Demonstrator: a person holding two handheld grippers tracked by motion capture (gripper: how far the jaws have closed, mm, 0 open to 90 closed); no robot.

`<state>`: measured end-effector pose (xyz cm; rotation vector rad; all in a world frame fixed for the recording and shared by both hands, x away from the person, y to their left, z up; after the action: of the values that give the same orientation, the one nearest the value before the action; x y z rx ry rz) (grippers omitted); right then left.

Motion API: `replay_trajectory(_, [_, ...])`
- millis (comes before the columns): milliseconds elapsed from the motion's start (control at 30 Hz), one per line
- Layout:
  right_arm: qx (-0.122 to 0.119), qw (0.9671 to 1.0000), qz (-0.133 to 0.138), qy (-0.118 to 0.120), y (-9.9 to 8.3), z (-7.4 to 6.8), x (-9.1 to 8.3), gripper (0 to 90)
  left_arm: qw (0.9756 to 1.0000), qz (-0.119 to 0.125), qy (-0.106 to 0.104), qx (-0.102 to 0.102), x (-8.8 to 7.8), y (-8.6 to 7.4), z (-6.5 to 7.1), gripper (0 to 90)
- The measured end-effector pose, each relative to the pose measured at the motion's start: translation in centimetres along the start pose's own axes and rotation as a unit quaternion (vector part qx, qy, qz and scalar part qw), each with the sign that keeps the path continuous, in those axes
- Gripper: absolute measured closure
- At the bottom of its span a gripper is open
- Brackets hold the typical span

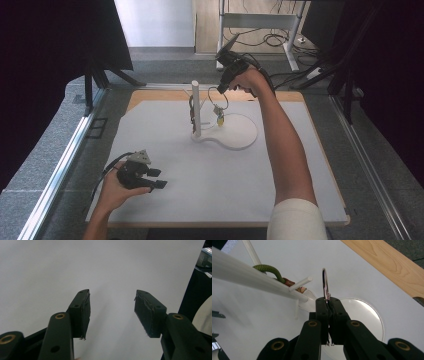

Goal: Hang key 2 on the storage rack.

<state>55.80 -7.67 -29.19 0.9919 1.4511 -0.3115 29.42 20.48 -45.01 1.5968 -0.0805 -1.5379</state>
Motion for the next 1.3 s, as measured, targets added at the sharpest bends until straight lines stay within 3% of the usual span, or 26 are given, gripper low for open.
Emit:
replay_trajectory(733, [-0.022, 0.9994, -0.017, 0.019, 0.1, -2.3, 2.6, 86.7, 1.0, 0.002, 0.001, -0.002, -0.1, 0.0, 0.1, 46.7])
replay_trajectory(1133, [-0.015, 0.9988, -0.023, 0.039, -0.7, -2.5, 4.5, 85.3, 1.0, 0.001, 0.005, -0.001, 0.0, -0.1, 0.1, 46.6])
replay_trajectory(1300, [-0.01, 0.9982, -0.02, 0.056, -1.2, -2.5, 4.6, 78.8, 1.0, -0.001, 0.006, -0.002, 0.0, -0.1, 0.1, 46.6])
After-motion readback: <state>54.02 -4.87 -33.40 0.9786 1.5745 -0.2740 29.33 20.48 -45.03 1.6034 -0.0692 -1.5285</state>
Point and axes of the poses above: each handheld gripper's, and its own axes: x roughly forward along the jaws, y roughly out of its top, z roughly to its right, the point moved 2 cm from there along x, roughly forward along the jaws, and after that the axes turned 3 degrees about x, right-handed, at the moved point
